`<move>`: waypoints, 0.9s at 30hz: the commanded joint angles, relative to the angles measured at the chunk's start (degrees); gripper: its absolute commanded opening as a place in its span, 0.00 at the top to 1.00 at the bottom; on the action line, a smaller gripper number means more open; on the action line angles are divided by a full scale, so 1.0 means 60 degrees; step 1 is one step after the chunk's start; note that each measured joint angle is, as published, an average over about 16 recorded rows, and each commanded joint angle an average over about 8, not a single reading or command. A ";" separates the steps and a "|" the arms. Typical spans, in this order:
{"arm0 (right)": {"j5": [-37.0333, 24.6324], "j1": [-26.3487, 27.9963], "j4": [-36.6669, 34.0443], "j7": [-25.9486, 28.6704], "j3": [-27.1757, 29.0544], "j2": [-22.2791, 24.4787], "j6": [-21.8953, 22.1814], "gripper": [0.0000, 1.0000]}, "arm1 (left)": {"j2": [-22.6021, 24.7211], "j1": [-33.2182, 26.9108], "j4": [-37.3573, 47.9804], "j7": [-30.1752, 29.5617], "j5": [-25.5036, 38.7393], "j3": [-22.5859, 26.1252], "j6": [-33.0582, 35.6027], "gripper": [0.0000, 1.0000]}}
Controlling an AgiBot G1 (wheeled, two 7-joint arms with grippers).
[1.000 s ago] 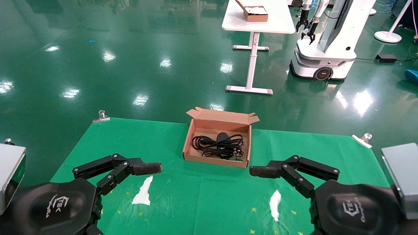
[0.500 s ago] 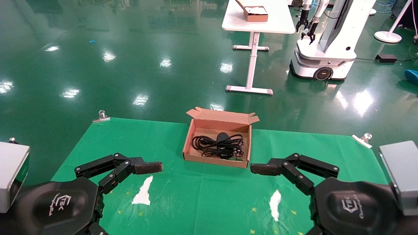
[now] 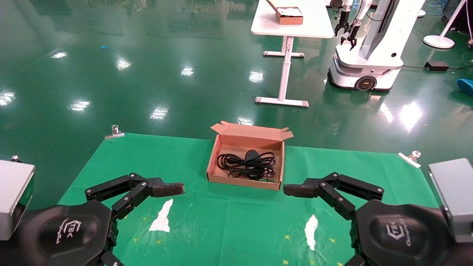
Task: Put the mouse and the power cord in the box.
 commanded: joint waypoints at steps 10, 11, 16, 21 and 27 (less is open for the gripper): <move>-0.0008 0.0007 -0.0009 -0.0006 -0.0007 -0.0003 0.0007 0.00 | 0.0006 -0.0006 0.0005 0.0000 0.0005 0.0007 -0.0007 0.00; -0.0009 0.0008 -0.0009 -0.0006 -0.0007 -0.0003 0.0007 0.00 | 0.0007 -0.0006 0.0005 0.0000 0.0006 0.0008 -0.0007 0.00; -0.0012 0.0010 -0.0013 -0.0009 -0.0008 -0.0003 0.0008 0.00 | 0.0008 -0.0007 0.0005 0.0000 0.0007 0.0011 -0.0008 0.00; -0.0014 0.0013 -0.0014 -0.0011 -0.0008 -0.0003 0.0008 0.00 | 0.0008 -0.0007 0.0005 0.0000 0.0008 0.0012 -0.0008 0.00; -0.0014 0.0015 -0.0014 -0.0012 -0.0008 -0.0003 0.0008 0.00 | 0.0008 -0.0007 0.0005 0.0000 0.0008 0.0012 -0.0008 0.00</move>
